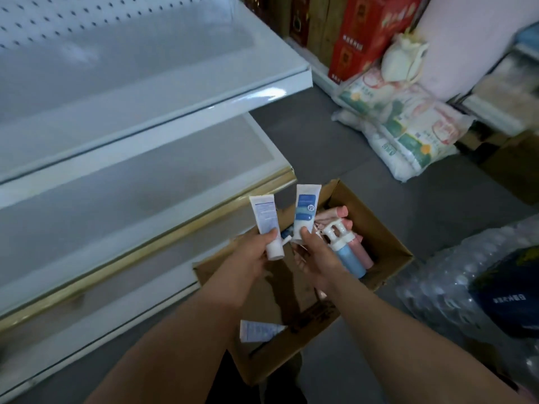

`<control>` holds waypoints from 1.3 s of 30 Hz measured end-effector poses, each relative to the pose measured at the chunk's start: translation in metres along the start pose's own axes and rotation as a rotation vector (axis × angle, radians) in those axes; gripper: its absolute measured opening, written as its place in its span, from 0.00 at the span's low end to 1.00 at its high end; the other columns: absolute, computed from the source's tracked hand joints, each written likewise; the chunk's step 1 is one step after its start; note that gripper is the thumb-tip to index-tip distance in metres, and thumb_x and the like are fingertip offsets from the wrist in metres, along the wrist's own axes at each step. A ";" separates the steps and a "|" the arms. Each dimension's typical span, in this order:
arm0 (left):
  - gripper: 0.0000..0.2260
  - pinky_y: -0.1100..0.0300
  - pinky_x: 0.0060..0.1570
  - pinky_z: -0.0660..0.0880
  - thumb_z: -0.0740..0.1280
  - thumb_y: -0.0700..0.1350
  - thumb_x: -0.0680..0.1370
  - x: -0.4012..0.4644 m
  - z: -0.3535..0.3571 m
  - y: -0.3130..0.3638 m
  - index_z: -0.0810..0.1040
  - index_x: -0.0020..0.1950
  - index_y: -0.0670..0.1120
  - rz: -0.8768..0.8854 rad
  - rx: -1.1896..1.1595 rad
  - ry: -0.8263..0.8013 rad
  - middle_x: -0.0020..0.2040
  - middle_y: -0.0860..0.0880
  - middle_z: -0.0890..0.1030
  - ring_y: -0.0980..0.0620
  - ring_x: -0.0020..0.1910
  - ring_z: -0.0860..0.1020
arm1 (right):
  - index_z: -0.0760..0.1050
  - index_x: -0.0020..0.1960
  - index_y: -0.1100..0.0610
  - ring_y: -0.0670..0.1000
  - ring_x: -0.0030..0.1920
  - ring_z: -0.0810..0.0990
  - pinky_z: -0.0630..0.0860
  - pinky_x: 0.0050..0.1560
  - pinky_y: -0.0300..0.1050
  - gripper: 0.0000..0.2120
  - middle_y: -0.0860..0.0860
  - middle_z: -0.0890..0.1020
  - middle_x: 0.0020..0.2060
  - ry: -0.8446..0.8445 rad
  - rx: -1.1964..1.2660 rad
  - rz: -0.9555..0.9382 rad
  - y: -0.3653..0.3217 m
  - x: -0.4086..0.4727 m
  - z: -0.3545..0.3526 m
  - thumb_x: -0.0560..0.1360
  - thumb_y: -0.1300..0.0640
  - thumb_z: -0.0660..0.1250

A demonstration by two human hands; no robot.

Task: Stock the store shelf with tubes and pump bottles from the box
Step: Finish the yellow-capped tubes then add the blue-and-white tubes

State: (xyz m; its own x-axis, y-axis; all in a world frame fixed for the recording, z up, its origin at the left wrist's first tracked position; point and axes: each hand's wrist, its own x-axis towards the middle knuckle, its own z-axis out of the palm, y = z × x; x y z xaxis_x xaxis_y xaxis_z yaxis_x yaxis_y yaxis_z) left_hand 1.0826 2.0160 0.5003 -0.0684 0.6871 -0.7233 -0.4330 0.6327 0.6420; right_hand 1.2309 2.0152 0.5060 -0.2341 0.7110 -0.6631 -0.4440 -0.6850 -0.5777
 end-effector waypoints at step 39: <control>0.11 0.59 0.44 0.73 0.74 0.37 0.72 -0.082 -0.232 0.383 0.79 0.51 0.46 0.915 -0.213 0.747 0.45 0.48 0.83 0.49 0.43 0.79 | 0.75 0.59 0.47 0.49 0.49 0.84 0.77 0.48 0.42 0.20 0.50 0.84 0.49 -0.415 -0.777 -0.690 -0.072 0.051 0.463 0.71 0.59 0.75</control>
State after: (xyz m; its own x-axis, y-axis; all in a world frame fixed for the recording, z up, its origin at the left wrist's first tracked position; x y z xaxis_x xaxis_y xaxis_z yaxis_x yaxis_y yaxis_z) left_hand 0.7141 2.1187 0.7466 -0.9025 0.4294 -0.0350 -0.0872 -0.1024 0.9909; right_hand 0.8503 2.1742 0.7347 -0.4816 0.8754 0.0410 0.0367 0.0669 -0.9971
